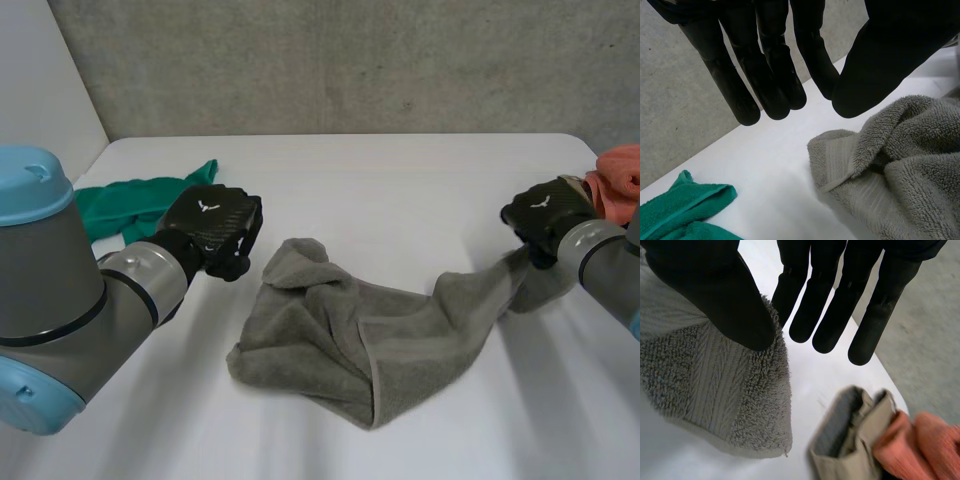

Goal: Fold the laundry.

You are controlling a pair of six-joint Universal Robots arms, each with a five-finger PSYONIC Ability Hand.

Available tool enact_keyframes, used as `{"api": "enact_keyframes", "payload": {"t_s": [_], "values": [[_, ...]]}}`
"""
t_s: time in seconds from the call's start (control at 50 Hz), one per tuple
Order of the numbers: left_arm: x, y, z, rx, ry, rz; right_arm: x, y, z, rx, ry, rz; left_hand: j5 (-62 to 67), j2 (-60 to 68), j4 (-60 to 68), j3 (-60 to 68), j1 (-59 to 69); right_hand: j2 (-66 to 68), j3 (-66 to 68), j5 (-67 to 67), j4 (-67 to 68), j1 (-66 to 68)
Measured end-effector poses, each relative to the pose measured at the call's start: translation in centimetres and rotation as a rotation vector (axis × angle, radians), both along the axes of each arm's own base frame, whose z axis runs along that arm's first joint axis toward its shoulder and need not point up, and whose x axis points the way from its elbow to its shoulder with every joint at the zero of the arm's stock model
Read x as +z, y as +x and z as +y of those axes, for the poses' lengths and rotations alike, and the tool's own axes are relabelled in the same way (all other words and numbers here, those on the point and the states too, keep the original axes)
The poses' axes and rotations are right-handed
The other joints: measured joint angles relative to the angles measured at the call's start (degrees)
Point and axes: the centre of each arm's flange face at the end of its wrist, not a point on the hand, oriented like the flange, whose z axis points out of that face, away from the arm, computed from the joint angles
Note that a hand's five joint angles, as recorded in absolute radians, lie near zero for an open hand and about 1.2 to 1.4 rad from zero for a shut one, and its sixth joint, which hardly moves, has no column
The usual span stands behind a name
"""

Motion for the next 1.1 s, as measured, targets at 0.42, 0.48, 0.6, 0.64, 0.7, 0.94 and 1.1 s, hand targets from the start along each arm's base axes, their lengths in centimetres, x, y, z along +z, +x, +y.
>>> {"api": "enact_keyframes", "payload": {"t_s": [0.42,0.48,0.6,0.64,0.7,0.94,1.1], "values": [[1.2,0.7,0.5,-0.015,-0.01,0.02,7.2,4.8,4.8,0.268,-0.158,-0.088,-51.06,-52.31,-52.76,-52.1,-51.61,-55.75,-56.39,-53.51,-56.76,-51.15],[1.3,1.0,0.6,-0.029,-0.006,0.028,6.6,6.3,7.5,0.439,-0.118,-0.051,-51.06,-52.31,-52.76,-52.11,-51.61,-55.75,-56.38,-53.52,-56.76,-51.15],[1.2,2.0,0.4,-0.059,0.01,0.046,3.1,8.0,12.1,0.743,0.018,0.079,-51.05,-52.31,-52.76,-52.11,-51.61,-48.69,-48.95,-46.93,-49.47,-45.43],[1.2,2.2,0.3,-0.062,0.015,0.05,2.2,8.1,12.7,0.784,0.051,0.106,-51.06,-52.31,-52.76,-52.11,-51.61,-43.09,-43.79,-41.64,-44.24,-39.38],[1.0,2.7,0.1,-0.062,0.028,0.06,-0.1,8.4,13.6,0.845,0.13,0.166,-51.04,-52.31,-52.76,-52.11,-51.61,-35.04,-35.47,-33.46,-35.91,-31.31],[0.0,3.8,-0.3,-0.031,0.07,0.072,-5.0,8.9,12.4,0.832,0.134,0.186,-51.06,-52.31,-52.76,-52.11,-51.61,-33.99,-34.28,-32.67,-34.8,-30.08],[-0.5,3.8,-0.1,-0.032,0.08,0.07,-4.7,9.7,11.8,0.815,0.045,0.091,-51.06,-52.31,-52.76,-52.11,-51.61,-0.27,-0.51,-1.23,-0.44,-0.48]]}}
